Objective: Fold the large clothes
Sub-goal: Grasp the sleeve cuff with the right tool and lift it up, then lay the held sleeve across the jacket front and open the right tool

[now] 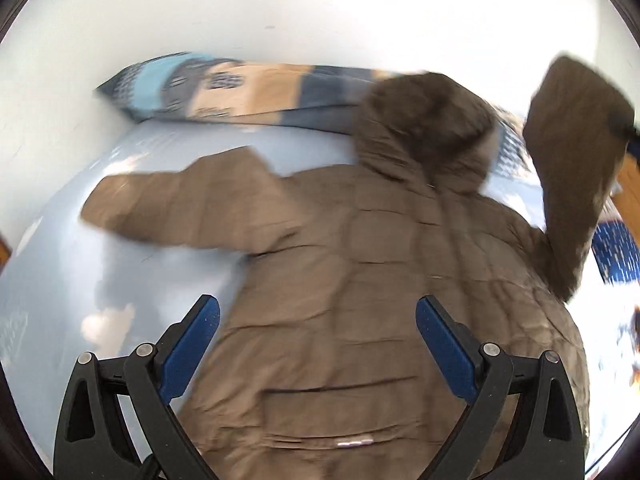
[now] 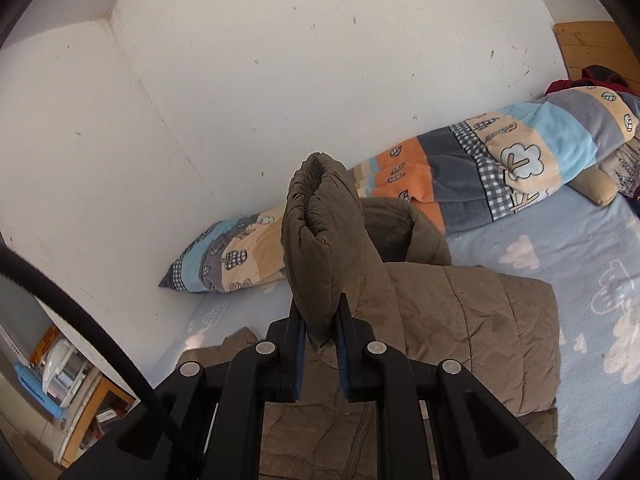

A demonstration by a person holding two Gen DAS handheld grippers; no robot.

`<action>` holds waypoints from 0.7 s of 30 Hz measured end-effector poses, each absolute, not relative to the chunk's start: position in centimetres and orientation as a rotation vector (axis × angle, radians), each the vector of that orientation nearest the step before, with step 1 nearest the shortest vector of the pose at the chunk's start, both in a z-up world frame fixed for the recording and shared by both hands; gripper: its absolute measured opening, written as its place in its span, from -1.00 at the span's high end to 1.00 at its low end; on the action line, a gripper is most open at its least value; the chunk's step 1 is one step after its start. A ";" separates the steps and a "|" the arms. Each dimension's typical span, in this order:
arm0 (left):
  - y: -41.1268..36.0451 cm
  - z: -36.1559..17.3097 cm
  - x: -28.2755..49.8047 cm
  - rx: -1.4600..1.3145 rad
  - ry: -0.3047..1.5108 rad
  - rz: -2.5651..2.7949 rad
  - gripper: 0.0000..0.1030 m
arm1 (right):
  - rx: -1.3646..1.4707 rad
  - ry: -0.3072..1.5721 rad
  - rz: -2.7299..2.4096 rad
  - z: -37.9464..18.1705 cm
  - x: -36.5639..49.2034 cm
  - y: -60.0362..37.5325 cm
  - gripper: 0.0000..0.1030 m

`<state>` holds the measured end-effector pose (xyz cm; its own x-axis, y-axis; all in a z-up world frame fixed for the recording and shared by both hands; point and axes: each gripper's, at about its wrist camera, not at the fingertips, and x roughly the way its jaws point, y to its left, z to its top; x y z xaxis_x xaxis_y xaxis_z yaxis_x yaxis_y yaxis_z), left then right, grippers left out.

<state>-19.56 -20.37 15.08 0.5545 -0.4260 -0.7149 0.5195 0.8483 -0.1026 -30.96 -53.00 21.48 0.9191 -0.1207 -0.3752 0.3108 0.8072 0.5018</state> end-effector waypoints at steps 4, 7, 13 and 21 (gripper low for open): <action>-19.0 13.8 -16.2 0.105 0.857 -0.506 -0.91 | 0.520 0.431 -0.272 17.5 -26.9 -50.7 0.72; -19.3 14.4 -15.7 0.121 0.800 -0.495 -0.91 | 0.545 0.514 -0.282 13.5 -24.0 -50.2 0.72; -19.8 14.1 -14.1 0.108 0.787 -0.552 -0.91 | 0.543 0.625 -0.272 8.0 -18.4 -48.1 0.72; -21.6 11.9 -12.8 0.133 0.880 -0.589 -0.91 | 0.569 0.795 -0.231 2.7 -14.8 -46.6 0.48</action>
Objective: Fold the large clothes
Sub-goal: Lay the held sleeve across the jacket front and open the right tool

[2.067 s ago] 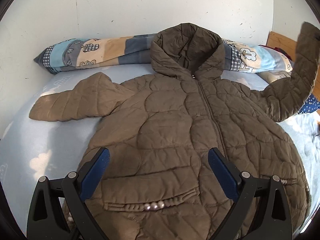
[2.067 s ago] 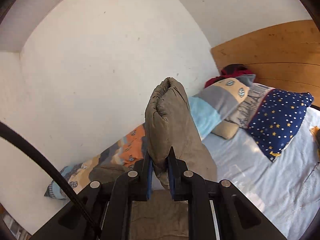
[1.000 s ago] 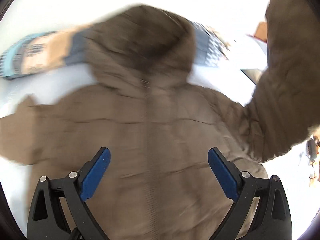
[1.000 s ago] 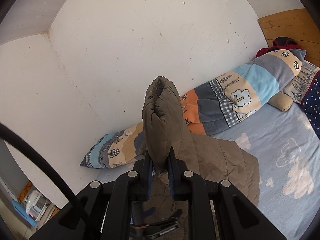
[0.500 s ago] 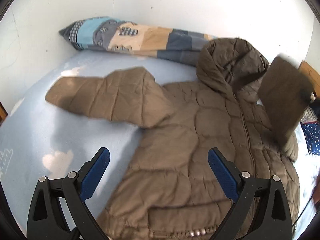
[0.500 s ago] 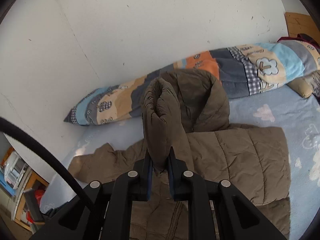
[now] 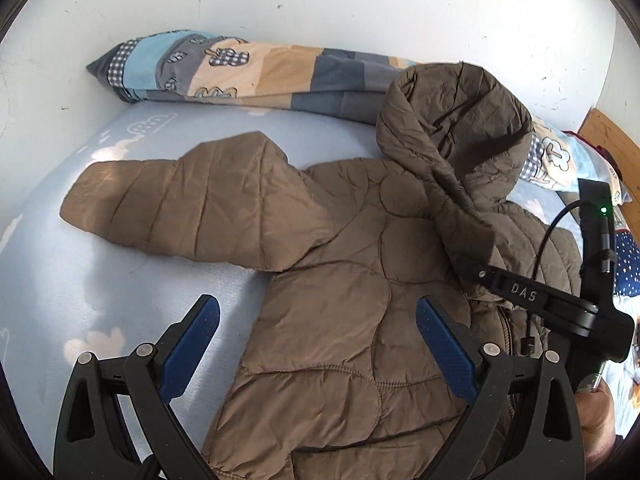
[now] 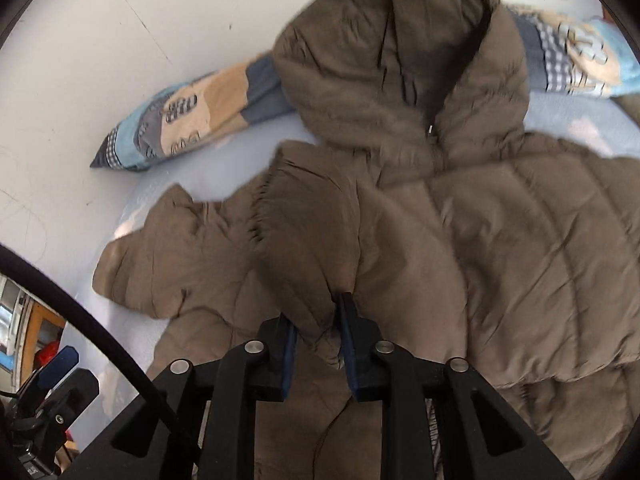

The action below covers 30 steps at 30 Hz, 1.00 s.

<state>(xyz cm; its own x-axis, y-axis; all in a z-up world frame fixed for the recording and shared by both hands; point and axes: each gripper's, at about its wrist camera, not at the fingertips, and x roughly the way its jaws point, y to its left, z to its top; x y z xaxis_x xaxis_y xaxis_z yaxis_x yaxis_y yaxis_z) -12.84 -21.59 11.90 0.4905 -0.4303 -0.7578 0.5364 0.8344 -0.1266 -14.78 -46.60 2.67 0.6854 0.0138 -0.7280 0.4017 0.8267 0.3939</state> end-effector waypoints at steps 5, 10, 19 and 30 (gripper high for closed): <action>-22.6 10.8 -13.0 0.145 0.908 -0.612 -0.91 | 0.613 0.758 -0.158 3.3 -16.9 -47.0 0.20; -23.1 11.0 -13.8 0.152 0.887 -0.637 -0.91 | 0.616 0.648 -0.229 6.4 -22.2 -50.9 0.02; -24.2 10.0 -14.1 0.184 0.895 -0.642 -0.91 | 0.547 0.774 -0.686 4.5 -29.1 -61.5 0.12; -24.4 9.5 -13.9 0.185 0.929 -0.668 -0.91 | 0.515 0.951 -0.649 4.2 -27.9 -60.8 0.17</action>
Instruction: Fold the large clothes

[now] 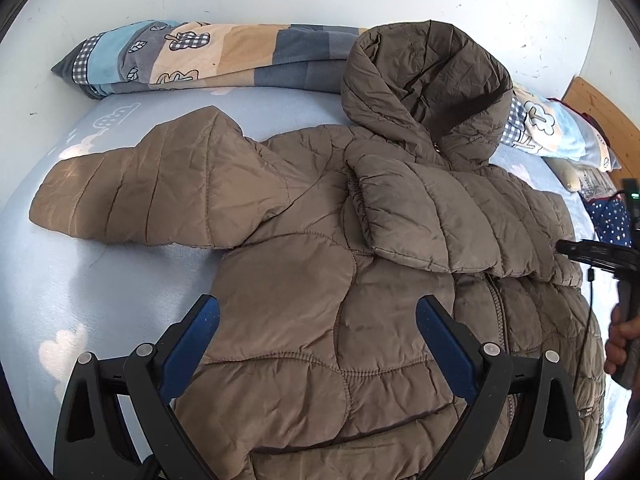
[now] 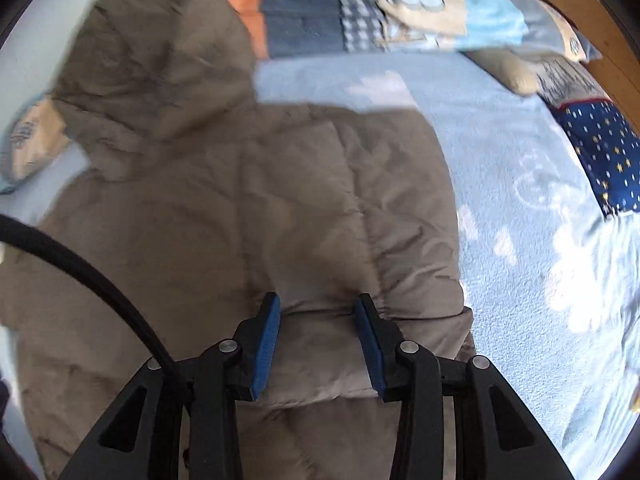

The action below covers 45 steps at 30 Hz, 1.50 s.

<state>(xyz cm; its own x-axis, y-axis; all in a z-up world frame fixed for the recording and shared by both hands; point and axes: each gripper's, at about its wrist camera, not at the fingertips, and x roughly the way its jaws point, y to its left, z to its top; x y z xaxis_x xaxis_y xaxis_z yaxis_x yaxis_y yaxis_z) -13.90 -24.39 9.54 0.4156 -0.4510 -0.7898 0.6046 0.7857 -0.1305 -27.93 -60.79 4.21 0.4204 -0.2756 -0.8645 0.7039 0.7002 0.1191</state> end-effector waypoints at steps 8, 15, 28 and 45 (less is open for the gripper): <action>-23.3 10.5 -13.3 0.098 0.943 -0.672 -0.91 | 0.541 0.684 -0.372 13.2 -35.1 -49.5 0.15; -22.5 11.2 -13.5 0.059 0.922 -0.663 -0.91 | 0.703 0.458 -0.154 11.9 -38.2 -40.2 -0.24; -23.2 10.5 -13.7 0.128 0.910 -0.659 -0.91 | 0.991 0.458 -0.041 10.1 -35.8 -41.1 0.03; -18.7 11.2 -10.5 0.094 0.891 -0.551 -0.91 | 0.232 0.801 -0.501 10.3 -31.9 -37.4 -0.61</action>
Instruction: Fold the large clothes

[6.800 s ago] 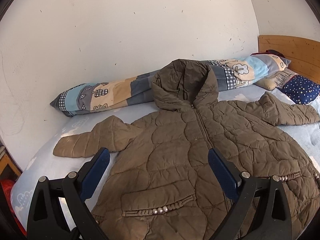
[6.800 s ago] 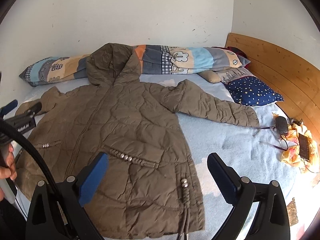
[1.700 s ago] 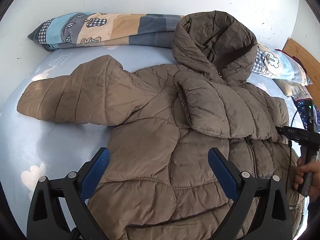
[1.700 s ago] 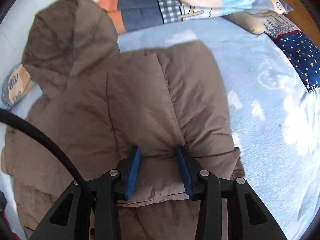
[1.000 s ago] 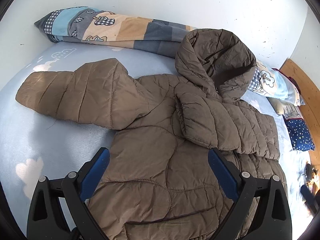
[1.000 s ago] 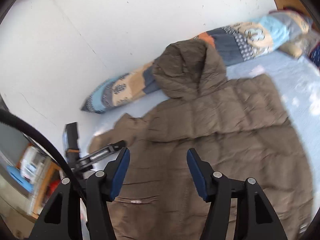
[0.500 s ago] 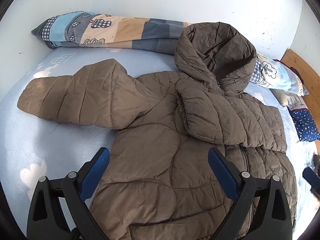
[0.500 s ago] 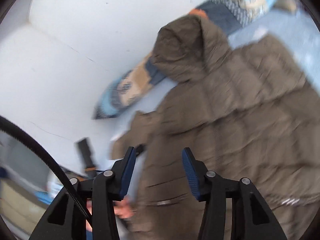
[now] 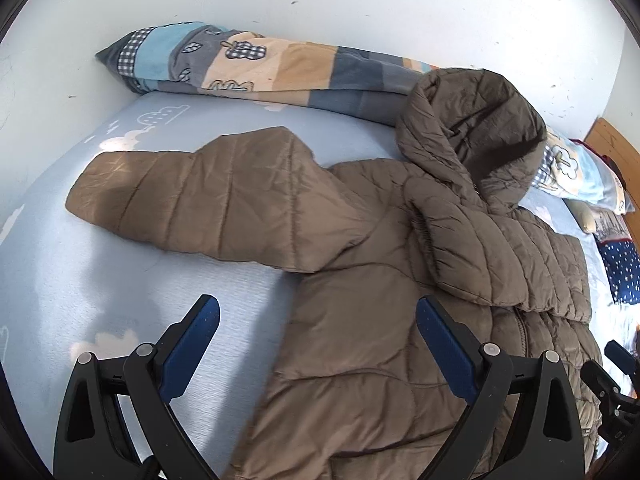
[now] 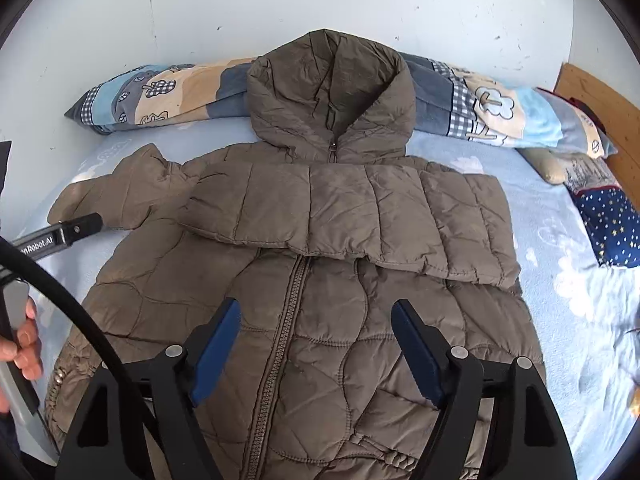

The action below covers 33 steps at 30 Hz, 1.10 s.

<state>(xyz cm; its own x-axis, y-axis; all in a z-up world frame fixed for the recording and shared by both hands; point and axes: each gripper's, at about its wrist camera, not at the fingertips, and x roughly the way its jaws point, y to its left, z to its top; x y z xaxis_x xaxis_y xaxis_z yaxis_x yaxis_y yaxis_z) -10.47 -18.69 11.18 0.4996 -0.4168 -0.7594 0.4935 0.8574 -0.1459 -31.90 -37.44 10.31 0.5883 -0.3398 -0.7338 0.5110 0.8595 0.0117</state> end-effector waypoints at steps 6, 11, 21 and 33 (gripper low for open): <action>-14.4 11.2 -6.9 0.035 0.916 -0.465 -0.91 | 0.245 0.820 -0.490 9.6 -31.1 -38.5 -0.66; -9.7 9.7 -1.7 -0.059 0.996 -0.364 -0.91 | 0.251 0.821 -0.476 9.1 -30.6 -38.7 -0.66; -0.1 6.1 7.0 -0.489 1.108 -0.254 -0.69 | 0.268 0.772 -0.388 8.5 -27.7 -39.6 -0.66; 6.6 4.6 11.4 -0.734 1.081 -0.196 -0.69 | 0.229 0.778 -0.390 9.2 -21.3 -39.9 -0.66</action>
<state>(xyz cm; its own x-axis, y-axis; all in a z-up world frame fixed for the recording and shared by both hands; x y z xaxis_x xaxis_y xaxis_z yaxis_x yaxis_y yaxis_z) 11.39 6.63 4.61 0.4792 -0.4863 -0.7307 -0.1988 0.7507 -0.6300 -21.27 -39.93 9.18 0.6461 -0.2564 -0.7190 0.4225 0.9046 0.0571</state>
